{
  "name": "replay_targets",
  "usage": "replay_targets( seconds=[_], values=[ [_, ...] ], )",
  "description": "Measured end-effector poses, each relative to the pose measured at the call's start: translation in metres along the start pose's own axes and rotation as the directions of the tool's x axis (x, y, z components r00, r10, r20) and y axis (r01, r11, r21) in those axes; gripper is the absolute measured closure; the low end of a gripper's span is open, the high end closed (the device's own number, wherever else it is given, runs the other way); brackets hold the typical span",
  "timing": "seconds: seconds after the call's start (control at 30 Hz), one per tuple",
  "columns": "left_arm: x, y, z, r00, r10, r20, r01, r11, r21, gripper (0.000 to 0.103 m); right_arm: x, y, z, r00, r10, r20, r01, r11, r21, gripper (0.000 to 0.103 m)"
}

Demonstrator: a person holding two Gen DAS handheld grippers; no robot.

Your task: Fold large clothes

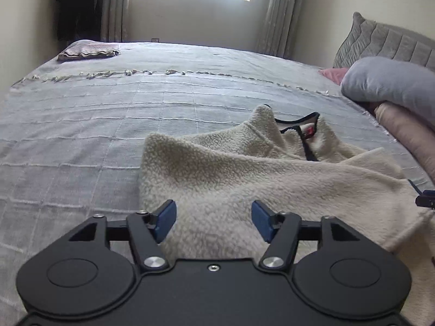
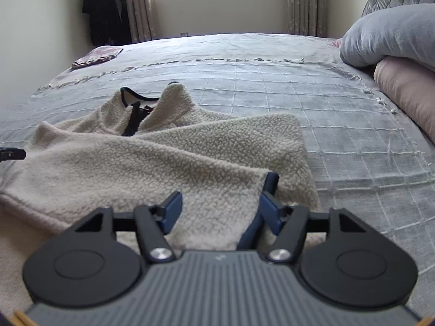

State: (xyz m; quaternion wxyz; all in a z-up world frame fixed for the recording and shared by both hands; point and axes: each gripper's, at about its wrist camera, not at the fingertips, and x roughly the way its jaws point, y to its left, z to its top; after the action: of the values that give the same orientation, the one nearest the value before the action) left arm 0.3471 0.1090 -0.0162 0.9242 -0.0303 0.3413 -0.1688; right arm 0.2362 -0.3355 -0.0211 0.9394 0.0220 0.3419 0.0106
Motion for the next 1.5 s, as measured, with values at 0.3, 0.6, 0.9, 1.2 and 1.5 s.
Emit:
replay_targets(
  seconds=[0.3,0.6,0.9,1.2,1.5],
  values=[
    [-0.132,0.025,-0.057,0.992,0.095,-0.081,-0.095,0.995,0.007,0.01,-0.13,-0.026,-0.039,1.0,0.013,-0.015,-0.012,0.999,0.033,0.007],
    [-0.181,0.026,-0.15,0.975,-0.127,-0.183,0.103,0.985,-0.136,0.009,-0.19,-0.05,-0.122,0.991,0.057,-0.119,-0.043,0.993,0.114,0.004],
    [-0.175,0.036,-0.212,0.917,-0.303,-0.258,0.206,0.916,-0.345,0.012,-0.189,-0.068,-0.202,0.959,0.179,-0.221,-0.113,0.952,0.284,0.004],
    [-0.185,0.033,-0.24,0.853,-0.482,-0.199,0.347,0.81,-0.472,0.019,-0.192,-0.061,-0.218,0.952,0.241,-0.188,-0.181,0.94,0.288,0.004],
    [-0.183,0.01,-0.25,0.827,-0.519,-0.215,0.368,0.789,-0.492,0.059,-0.185,-0.029,-0.216,0.938,0.282,-0.2,-0.23,0.941,0.248,0.032]
  ],
)
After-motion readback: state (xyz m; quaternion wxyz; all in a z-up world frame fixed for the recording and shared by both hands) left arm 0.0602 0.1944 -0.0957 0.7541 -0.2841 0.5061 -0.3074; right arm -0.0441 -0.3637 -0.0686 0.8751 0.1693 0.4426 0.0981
